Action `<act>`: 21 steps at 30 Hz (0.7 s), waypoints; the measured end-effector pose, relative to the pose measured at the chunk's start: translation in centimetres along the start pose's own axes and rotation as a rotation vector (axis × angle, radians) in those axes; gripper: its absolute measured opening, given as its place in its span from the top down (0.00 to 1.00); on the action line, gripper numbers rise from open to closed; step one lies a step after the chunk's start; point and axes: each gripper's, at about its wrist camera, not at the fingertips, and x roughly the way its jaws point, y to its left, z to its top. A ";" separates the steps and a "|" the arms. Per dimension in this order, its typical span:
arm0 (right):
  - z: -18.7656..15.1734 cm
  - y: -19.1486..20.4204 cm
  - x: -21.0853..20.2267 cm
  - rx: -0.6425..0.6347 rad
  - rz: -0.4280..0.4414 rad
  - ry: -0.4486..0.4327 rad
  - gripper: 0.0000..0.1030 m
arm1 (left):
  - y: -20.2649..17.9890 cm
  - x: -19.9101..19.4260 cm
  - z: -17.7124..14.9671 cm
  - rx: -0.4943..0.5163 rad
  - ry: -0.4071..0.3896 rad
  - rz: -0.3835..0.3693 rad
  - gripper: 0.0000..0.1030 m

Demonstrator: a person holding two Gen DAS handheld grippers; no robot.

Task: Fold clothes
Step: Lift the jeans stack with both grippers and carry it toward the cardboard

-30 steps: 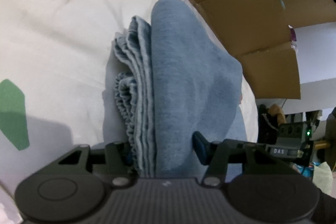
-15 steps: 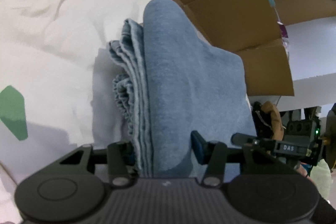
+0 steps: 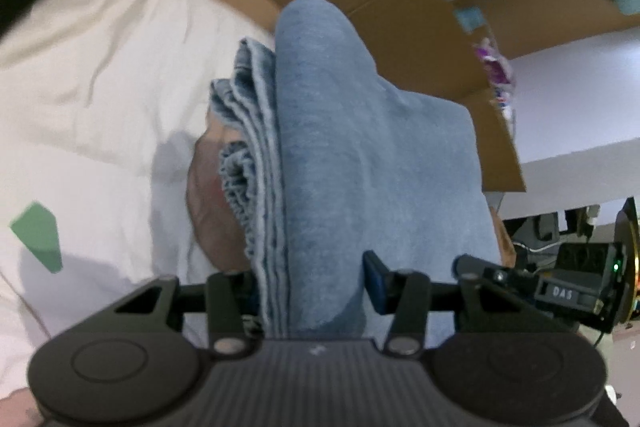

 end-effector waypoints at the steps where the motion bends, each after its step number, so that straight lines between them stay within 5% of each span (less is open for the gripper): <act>1: 0.3 0.8 -0.7 -0.001 -0.001 -0.005 0.80 | -1.0 -0.5 0.3 0.003 0.003 0.004 0.52; 12: 4.2 10.1 -8.9 -0.030 0.030 -0.065 0.80 | -11.2 -8.8 1.7 0.026 -0.032 0.025 0.52; 21: 4.8 17.2 -14.8 -0.067 0.028 -0.095 0.80 | -15.7 -14.8 1.0 0.052 -0.069 0.028 0.53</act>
